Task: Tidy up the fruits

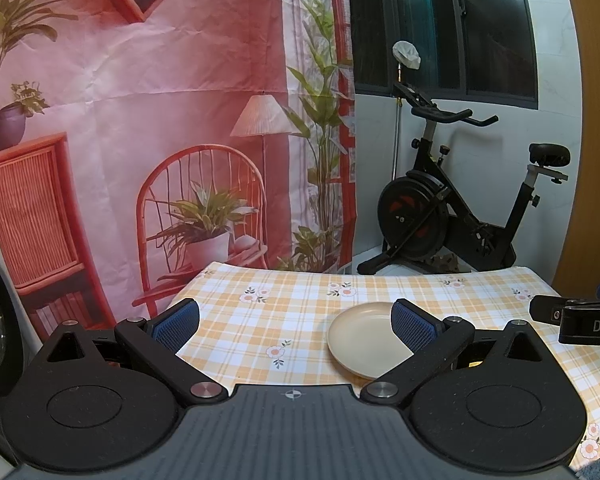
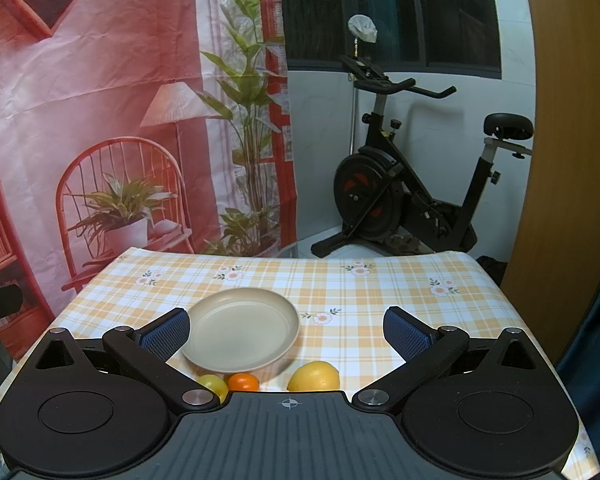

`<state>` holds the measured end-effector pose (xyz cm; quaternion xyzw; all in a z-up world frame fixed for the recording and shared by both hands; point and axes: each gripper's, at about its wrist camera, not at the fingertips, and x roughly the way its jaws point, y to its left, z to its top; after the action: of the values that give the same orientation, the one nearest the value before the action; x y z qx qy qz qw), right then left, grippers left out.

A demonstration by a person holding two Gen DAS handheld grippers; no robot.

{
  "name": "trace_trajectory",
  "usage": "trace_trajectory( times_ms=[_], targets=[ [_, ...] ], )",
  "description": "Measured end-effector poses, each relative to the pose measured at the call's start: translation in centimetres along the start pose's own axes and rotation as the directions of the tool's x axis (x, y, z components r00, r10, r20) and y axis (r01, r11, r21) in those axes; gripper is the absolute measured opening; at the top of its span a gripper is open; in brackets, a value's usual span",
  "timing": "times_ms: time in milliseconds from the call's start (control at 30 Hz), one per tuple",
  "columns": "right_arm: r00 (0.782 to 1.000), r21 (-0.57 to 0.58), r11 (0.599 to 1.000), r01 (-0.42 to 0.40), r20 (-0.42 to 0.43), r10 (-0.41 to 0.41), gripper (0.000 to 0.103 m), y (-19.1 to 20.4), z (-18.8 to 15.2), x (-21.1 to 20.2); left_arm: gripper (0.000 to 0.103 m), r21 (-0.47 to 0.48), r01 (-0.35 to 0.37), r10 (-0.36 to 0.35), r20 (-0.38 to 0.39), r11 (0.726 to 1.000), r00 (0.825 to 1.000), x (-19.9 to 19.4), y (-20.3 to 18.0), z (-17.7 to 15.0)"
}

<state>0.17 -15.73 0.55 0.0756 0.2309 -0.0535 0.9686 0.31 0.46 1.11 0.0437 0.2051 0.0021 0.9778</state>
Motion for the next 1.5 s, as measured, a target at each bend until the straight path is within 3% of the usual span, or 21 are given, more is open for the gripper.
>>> trace_trajectory(
  times_ms=[1500],
  targets=[
    [1.000,0.004,1.000,-0.002,0.000,0.002,0.103,-0.14,-0.04,-0.01,0.103,0.001,-0.002,0.002,0.011,1.000,1.000,-0.44,0.11,0.36]
  ],
)
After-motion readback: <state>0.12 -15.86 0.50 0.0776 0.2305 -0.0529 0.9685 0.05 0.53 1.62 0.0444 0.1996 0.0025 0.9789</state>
